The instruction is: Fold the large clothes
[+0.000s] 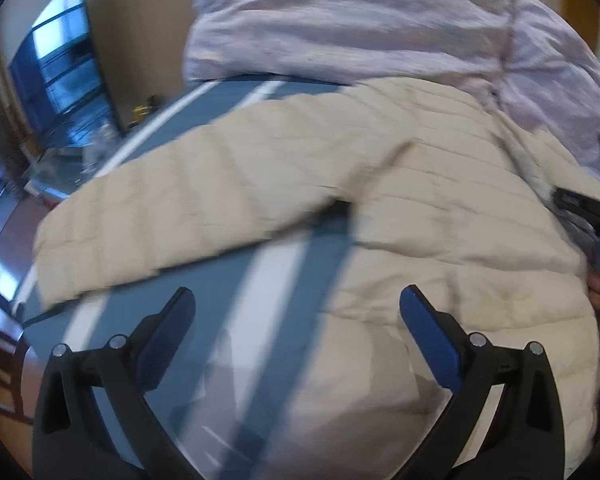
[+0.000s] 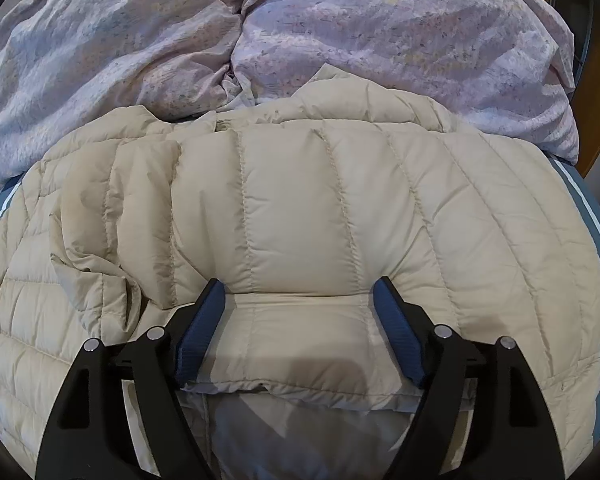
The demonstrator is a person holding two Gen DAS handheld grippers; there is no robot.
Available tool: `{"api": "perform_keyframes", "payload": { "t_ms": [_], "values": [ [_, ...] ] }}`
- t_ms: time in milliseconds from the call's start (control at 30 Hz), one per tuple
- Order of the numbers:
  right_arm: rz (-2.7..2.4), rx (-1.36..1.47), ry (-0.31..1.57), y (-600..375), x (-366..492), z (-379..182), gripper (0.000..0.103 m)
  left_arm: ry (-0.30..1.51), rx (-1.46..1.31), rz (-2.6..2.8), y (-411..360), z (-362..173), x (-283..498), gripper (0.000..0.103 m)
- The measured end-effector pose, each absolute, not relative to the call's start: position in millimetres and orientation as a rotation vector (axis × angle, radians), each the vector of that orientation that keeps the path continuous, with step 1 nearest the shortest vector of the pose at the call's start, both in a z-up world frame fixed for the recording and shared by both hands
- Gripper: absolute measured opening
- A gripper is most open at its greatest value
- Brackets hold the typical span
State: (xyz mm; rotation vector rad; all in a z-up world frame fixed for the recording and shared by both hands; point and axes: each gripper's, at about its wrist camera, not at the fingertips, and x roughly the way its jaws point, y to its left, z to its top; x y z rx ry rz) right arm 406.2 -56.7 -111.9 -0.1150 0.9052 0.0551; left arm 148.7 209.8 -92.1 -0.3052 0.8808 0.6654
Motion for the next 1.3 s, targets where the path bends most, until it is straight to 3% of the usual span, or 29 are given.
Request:
{"api": "perform_keyframes", "payload": {
  "t_ms": [300, 700, 800, 967, 1067, 1233, 1300],
  "values": [
    [0.059, -0.104, 0.907, -57.0, 407.8, -112.1, 0.083, 0.839, -0.393, 0.864, 282.8, -83.5, 76.5, 0.101],
    [0.062, -0.089, 0.906, -55.2, 407.9, -112.6, 0.084, 0.822, -0.543, 0.994, 361.4, -96.5, 41.0, 0.099],
    [0.06, -0.089, 0.906, -56.2, 407.6, -112.3, 0.084, 0.811, -0.643, 0.988, 376.2, -106.9, 30.5, 0.084],
    [0.06, -0.088, 0.905, -55.9, 407.6, -112.4, 0.084, 0.771, -0.703, 0.987, 386.7, -109.1, 23.5, 0.076],
    [0.06, -0.087, 0.905, -56.1, 407.5, -112.4, 0.084, 0.743, -0.737, 0.987, 392.4, -107.8, 20.0, 0.062],
    [0.059, -0.087, 0.905, -56.5, 407.2, -112.2, 0.084, 0.721, -0.796, 0.984, 403.5, -108.2, 13.5, 0.018],
    [0.059, -0.086, 0.905, -55.8, 407.4, -112.5, 0.084, 0.717, -0.813, 0.968, 405.0, -108.3, 13.1, 0.01]
  ]
}}
